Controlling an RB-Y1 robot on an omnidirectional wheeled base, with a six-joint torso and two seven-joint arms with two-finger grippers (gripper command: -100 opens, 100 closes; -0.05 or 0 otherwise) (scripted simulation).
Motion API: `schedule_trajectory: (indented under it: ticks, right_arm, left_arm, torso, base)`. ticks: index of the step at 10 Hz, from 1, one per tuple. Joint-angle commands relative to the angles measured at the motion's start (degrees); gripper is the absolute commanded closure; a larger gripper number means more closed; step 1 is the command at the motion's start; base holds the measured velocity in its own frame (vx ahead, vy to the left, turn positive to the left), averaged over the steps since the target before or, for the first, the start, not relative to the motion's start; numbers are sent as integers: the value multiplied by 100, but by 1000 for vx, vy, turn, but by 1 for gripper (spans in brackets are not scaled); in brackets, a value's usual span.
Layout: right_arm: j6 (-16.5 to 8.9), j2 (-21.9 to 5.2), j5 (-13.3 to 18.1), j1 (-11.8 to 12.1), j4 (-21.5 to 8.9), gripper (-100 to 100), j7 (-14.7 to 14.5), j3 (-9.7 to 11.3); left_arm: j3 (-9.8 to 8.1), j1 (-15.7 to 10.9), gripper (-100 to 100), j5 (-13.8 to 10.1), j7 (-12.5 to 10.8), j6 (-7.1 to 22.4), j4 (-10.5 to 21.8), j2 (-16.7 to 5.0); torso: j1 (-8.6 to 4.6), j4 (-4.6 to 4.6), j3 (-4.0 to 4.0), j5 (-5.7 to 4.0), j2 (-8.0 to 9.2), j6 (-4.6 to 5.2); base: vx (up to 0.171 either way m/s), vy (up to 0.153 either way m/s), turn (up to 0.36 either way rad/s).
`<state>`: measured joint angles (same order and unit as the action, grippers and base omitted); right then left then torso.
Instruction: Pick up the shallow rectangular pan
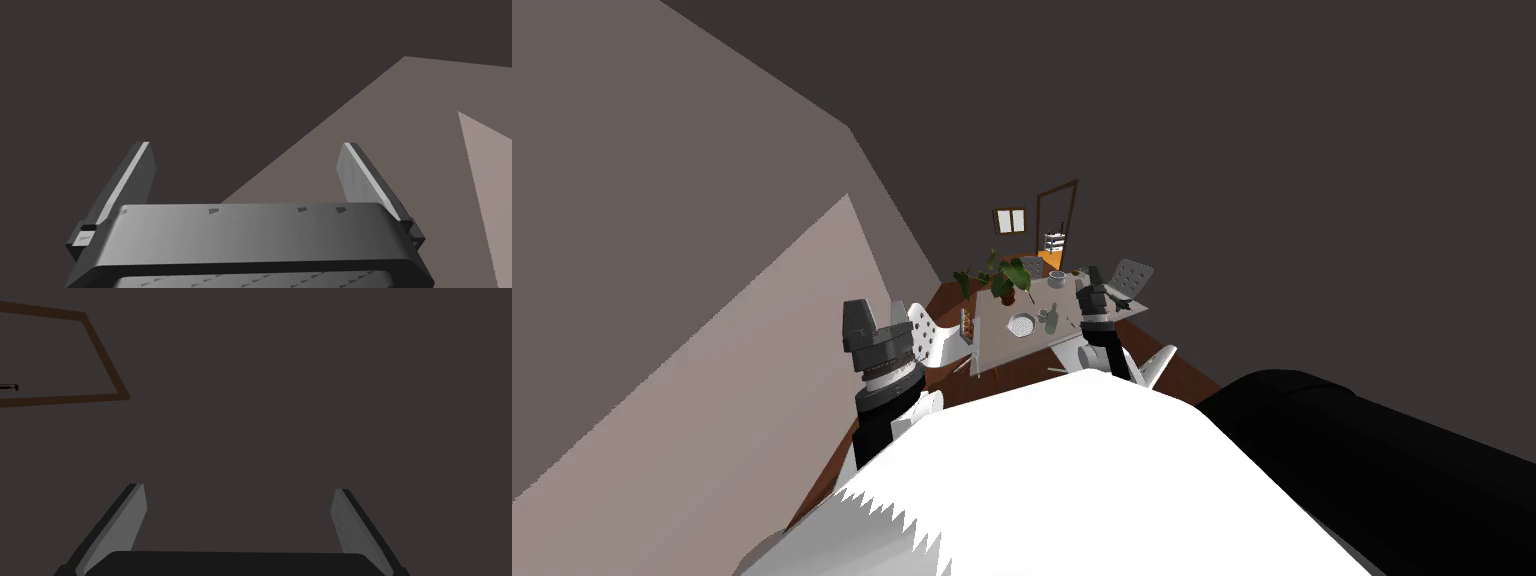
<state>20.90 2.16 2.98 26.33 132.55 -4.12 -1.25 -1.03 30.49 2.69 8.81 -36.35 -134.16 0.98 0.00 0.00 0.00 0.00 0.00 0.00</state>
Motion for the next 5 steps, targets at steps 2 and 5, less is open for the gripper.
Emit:
schedule_trajectory:
  ticks: [2, 5]
  right_arm:
    - [-95, -397, 39, 16, -163, -100, -21, 45]
    - [-315, -940, 140, 51, -557, -100, -78, 158]
  left_arm:
    - [0, 0, 0, 0, 0, 0, 0, 0]
    - [0, -1, 0, 0, 0, 0, 0, 0]
  torso:
    - [1, 0, 1, 0, 2, -1]
    - [6, 2, 5, 1, 9, -2]
  base:
    - [-12, 11, 77]
    - [-28, 24, 146]
